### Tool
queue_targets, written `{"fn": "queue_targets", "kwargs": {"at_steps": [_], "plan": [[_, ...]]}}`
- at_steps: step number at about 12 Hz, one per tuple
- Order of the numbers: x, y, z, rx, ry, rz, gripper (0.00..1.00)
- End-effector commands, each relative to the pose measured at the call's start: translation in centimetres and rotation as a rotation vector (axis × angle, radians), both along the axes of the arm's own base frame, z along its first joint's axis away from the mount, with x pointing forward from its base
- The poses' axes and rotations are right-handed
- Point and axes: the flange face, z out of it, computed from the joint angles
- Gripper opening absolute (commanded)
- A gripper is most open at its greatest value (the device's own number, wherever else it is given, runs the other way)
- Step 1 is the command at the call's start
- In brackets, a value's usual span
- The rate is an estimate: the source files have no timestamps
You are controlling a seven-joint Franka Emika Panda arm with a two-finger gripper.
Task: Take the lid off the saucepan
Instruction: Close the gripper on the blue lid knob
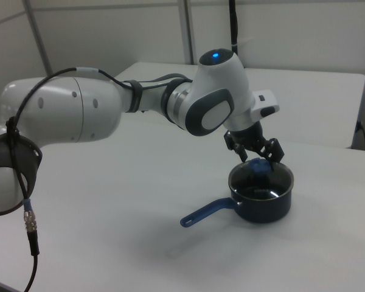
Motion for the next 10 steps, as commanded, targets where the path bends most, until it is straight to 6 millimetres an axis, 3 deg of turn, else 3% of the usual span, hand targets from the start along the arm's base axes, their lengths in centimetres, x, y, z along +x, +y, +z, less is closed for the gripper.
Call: {"fn": "queue_targets", "kwargs": {"at_steps": [1, 4, 8, 10], "plan": [[0.3, 1.5, -0.1, 0.018, 0.002, 0.002, 1.00], [0.7, 2.0, -1.2, 0.017, 0.014, 0.011, 0.94], [0.6, 1.1, 0.2, 0.002, -0.006, 0.002, 0.97], [0.8, 1.1, 0.0, 0.000, -0.010, 0.002, 0.92]]}}
